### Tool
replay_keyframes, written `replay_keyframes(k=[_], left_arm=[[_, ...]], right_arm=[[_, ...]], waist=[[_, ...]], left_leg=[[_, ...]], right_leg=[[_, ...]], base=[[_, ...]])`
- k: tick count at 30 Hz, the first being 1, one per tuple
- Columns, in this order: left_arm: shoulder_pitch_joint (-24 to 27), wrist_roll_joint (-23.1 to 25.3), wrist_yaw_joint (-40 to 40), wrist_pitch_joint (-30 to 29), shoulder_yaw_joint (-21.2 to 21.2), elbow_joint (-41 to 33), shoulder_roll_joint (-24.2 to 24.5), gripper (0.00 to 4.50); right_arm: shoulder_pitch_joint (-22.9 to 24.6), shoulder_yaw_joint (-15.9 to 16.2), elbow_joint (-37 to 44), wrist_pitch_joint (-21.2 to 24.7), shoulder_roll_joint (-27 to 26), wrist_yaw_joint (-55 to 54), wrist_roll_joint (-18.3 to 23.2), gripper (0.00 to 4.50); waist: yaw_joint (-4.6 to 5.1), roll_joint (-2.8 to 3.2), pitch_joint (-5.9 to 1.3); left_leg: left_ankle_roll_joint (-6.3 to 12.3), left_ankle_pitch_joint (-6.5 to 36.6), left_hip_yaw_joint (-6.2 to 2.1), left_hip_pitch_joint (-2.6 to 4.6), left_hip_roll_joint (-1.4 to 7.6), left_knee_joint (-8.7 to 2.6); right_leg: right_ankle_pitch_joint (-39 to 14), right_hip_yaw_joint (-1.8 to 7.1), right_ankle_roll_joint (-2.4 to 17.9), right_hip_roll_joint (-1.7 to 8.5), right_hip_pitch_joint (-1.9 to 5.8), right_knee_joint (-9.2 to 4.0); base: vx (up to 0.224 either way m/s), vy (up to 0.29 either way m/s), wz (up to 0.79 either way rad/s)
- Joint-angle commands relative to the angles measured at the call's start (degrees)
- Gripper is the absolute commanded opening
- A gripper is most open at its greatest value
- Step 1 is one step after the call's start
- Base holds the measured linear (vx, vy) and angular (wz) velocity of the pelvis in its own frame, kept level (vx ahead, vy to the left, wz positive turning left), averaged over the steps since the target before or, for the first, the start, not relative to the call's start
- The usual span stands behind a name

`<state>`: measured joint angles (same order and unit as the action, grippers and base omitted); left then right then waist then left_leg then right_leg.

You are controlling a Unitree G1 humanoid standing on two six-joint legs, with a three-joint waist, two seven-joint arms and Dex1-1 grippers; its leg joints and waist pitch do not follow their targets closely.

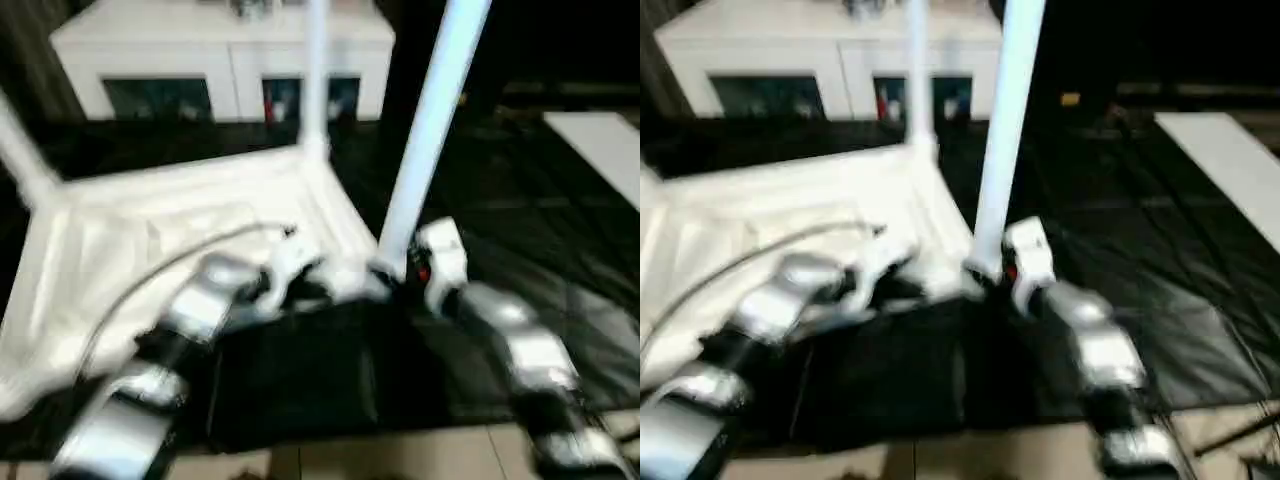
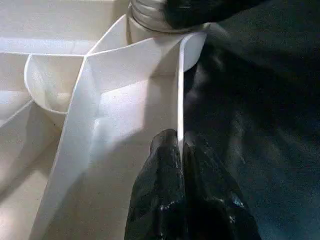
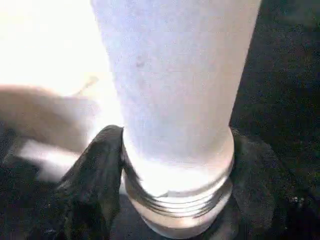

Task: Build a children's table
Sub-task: Rotate leg to tighten

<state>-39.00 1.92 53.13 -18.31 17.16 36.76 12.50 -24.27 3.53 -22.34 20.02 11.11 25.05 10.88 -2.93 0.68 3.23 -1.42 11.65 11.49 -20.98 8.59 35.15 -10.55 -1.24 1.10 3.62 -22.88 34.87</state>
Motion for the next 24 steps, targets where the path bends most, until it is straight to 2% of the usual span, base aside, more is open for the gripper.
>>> replay_keyframes(k=[1, 2, 3, 4, 5, 7, 10, 11, 12, 13, 16, 17, 19, 20, 21, 22, 23, 24], left_arm=[[-2.17, -2.09, -5.16, 0.19, -2.96, 1.89, -2.56, 0.00], [-3.69, -2.20, -9.58, 0.28, -4.38, 4.74, -4.23, 0.00], [-5.37, -2.13, -14.43, 0.65, -5.77, 7.89, -5.97, 0.00], [-5.94, -2.09, -15.79, 0.82, -6.15, 8.90, -6.48, 0.00], [-7.10, -1.77, -18.42, 1.26, -6.76, 11.00, -7.46, 0.00], [-8.27, -0.79, -20.56, 2.02, -6.93, 13.14, -8.25, 0.00], [-8.72, 0.17, -20.63, 2.62, -6.37, 13.94, -8.33, 0.00], [-8.85, 0.21, -20.71, 2.72, -6.34, 14.21, -8.39, 0.00], [-8.79, 0.43, -20.42, 2.75, -5.99, 14.11, -8.27, 0.00], [-8.79, 0.43, -20.42, 2.75, -5.99, 14.11, -8.27, 0.00], [-8.49, 0.95, -19.62, 3.37, -5.28, 14.46, -7.86, 0.00], [-8.56, 1.08, -19.25, 3.96, -5.25, 15.06, -7.75, 0.00], [-8.71, 1.21, -18.80, 4.72, -5.20, 15.81, -7.63, 0.00], [-8.51, 1.41, -17.67, 5.61, -4.85, 15.94, -7.20, 0.00], [-8.27, 1.42, -17.00, 5.85, -4.72, 15.72, -6.93, 0.00], [-8.10, 1.42, -16.58, 5.97, -4.64, 15.55, -6.76, 0.00], [-7.35, 1.53, -15.11, 6.13, -4.15, 14.58, -6.10, 0.00], [-6.53, 1.75, -13.64, 6.45, -3.59, 13.50, -5.31, 0.00]], right_arm=[[-0.06, 0.42, -4.11, 1.55, -2.58, -4.76, -0.66, 2.72], [-1.78, 0.15, -6.45, -0.25, -4.76, -8.36, -1.62, 2.72], [-3.85, -0.75, -9.18, -1.91, -7.49, -12.85, -2.08, 2.72], [-4.63, -0.91, -10.19, -2.47, -8.43, -14.41, -2.34, 2.72], [-6.32, -1.22, -12.35, -3.62, -10.45, -17.55, -2.92, 2.72], [-8.23, -1.19, -14.83, -4.92, -12.62, -20.35, -4.20, 2.72], [-9.25, -0.32, -15.64, -5.90, -13.75, -20.35, -5.48, 2.72], [-9.47, -0.09, -15.83, -6.17, -13.92, -20.54, -5.79, 2.72], [-9.01, -0.54, -15.05, -6.75, -14.00, -19.19, -4.81, 3.06], [-9.01, -0.54, -15.05, -6.75, -14.00, -19.19, -4.81, 3.41], [-7.70, -1.18, -12.75, -8.56, -13.44, -18.00, -4.28, 3.48], [-7.49, -1.42, -12.21, -9.24, -13.15, -17.83, -4.31, 3.78], [-7.35, -1.74, -11.81, -9.97, -12.88, -17.94, -4.49, 3.85], [-6.67, -1.94, -10.00, -10.07, -11.99, -18.63, -5.08, 3.88], [-6.11, -2.02, -8.76, -9.93, -11.50, -18.20, -5.07, 4.09], [-5.74, -2.07, -7.94, -9.83, -11.21, -17.80, -5.01, 4.21], [-4.27, -2.09, -4.95, -9.00, -9.76, -16.45, -4.70, 4.27], [-2.50, -1.77, -1.60, -7.97, -7.83, -14.50, -4.57, 4.31]], waist=[[0.20, -0.33, -3.20], [0.25, -0.22, -3.33], [0.26, -0.06, -3.47], [0.51, -0.07, -3.37], [0.53, -0.10, -3.45], [0.44, -0.15, -3.50], [0.32, -0.14, -3.64], [0.24, -0.11, -3.68], [0.25, -0.14, -3.67], [0.20, -0.45, -3.68], [0.12, -0.07, -3.62], [0.61, -0.11, -3.71], [0.88, -0.01, -3.76], [0.91, 0.14, -3.75], [0.83, 0.36, -3.72], [0.81, 0.28, -3.79], [0.61, 0.56, -3.77], [0.56, 0.47, -3.79]], left_leg=[[-0.88, 15.49, -2.51, 1.12, 4.01, -4.96], [-0.95, 15.64, -2.45, 1.21, 3.81, -4.82], [-1.05, 15.00, -2.63, 1.04, 3.84, -4.92], [-1.03, 15.07, -2.43, 1.08, 3.74, -4.87], [-1.20, 15.56, -2.39, 1.42, 3.70, -4.79], [-0.84, 14.84, -2.50, 1.12, 3.73, -4.87], [0.49, 12.61, -2.38, 0.71, 3.83, -4.96], [1.01, 12.16, -2.31, 0.81, 3.87, -4.85], [1.21, 11.92, -2.29, 0.71, 3.82, -4.84], [1.51, 11.66, -2.25, 0.67, 3.85, -4.84], [2.02, 12.19, -2.44, 0.42, 3.86, -4.94], [2.06, 11.76, -2.70, -0.08, 3.88, -5.11], [2.08, 11.48, -2.75, 0.00, 4.06, -5.16], [2.11, 11.46, -2.53, 0.50, 4.06, -5.02], [2.16, 11.40, -2.40, 0.60, 4.10, -5.04], [2.27, 11.06, -2.40, 0.48, 4.05, -4.98], [2.47, 10.52, -2.42, 0.49, 4.08, -5.00], [2.74, 10.30, -2.37, 0.49, 4.12, -4.97]], right_leg=[[-22.52, 2.30, 9.89, 4.90, 1.53, -5.53], [-22.63, 2.27, 9.85, 4.93, 1.47, -5.56], [-21.73, 2.24, 9.90, 5.00, 1.77, -5.42], [-21.52, 2.28, 10.10, 4.87, 1.48, -5.56], [-21.78, 2.27, 10.21, 4.84, 1.22, -5.66], [-20.52, 2.26, 10.35, 4.96, 1.63, -5.53], [-15.09, 2.24, 11.07, 4.87, 2.07, -4.94], [-14.28, 2.30, 11.21, 4.95, 2.02, -4.93], [-14.08, 2.29, 11.31, 4.93, 2.12, -4.90], [-13.98, 2.28, 11.31, 4.97, 2.24, -4.91], [-15.53, 2.25, 10.77, 5.07, 2.32, -4.95], [-15.15, 2.12, 10.57, 5.11, 2.76, -4.81], [-14.18, 2.07, 10.85, 5.09, 2.56, -4.81], [-12.59, 2.16, 11.76, 4.83, 2.21, -4.85], [-11.39, 2.20, 12.28, 4.76, 2.17, -4.79], [-10.54, 2.18, 12.56, 4.81, 2.35, -4.64], [-9.38, 2.21, 12.82, 4.88, 2.40, -4.57], [-8.37, 2.18, 12.98, 4.85, 2.54, -4.48]], base=[[0.000, 0.000, 0.00], [0.000, 0.000, 0.00], [0.000, 0.000, 0.00], [0.000, 0.000, 0.00], [0.000, 0.000, 0.00], [0.000, 0.000, 0.00], [0.000, 0.000, 0.00], [0.000, 0.000, 0.00], [0.000, 0.000, 0.00], [0.000, 0.000, 0.00], [0.000, 0.000, 0.00], [0.000, 0.000, 0.00], [0.000, 0.000, 0.00], [0.000, 0.000, 0.00], [0.000, 0.000, 0.00], [0.000, 0.000, 0.00], [0.000, 0.000, 0.00], [0.000, 0.000, 0.00]])
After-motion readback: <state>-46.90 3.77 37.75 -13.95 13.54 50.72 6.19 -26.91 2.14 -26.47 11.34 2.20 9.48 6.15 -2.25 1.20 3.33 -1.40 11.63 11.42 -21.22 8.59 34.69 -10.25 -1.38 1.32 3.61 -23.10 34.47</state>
